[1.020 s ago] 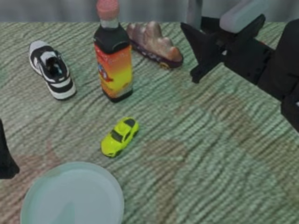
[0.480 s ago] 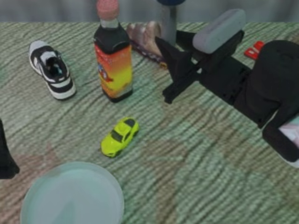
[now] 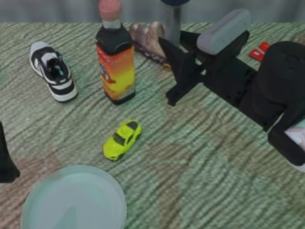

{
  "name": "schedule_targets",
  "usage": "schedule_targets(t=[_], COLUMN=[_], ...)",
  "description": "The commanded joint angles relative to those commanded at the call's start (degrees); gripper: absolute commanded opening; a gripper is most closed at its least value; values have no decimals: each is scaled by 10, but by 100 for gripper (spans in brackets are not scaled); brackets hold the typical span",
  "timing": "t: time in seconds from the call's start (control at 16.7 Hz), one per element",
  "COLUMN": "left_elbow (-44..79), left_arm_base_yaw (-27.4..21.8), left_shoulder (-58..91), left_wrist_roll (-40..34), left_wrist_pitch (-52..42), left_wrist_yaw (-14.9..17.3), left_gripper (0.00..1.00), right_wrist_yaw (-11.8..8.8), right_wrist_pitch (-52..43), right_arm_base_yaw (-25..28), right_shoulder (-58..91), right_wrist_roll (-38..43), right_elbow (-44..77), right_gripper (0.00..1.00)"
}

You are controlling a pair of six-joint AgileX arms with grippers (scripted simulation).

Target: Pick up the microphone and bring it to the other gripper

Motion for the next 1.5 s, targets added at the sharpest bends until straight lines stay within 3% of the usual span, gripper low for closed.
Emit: schedule_targets(t=[0.12, 0.3, 0.84, 1.08, 1.26, 1.5], left_elbow=[15, 65, 282, 362, 400, 407], left_arm_base_yaw=[-7, -31, -137, -175, -192, -195], left_shoulder=[19, 93, 498, 631, 690, 700], left_wrist_roll=[0, 2, 8, 10, 12, 13], left_wrist_pitch=[10, 44, 186, 239, 265, 270], left_wrist_yaw=[14, 61, 273, 349, 383, 390], left_gripper=[100, 100, 100, 100, 100, 100], right_wrist_yaw=[0, 0, 0, 0, 0, 0], right_wrist_pitch=[0, 0, 0, 0, 0, 0], right_arm_base_yaw=[0, 0, 0, 0, 0, 0], right_shoulder=[0, 0, 0, 0, 0, 0], right_wrist_roll=[0, 0, 0, 0, 0, 0], right_elbow=[0, 0, 0, 0, 0, 0], right_gripper=[0, 0, 0, 0, 0, 0])
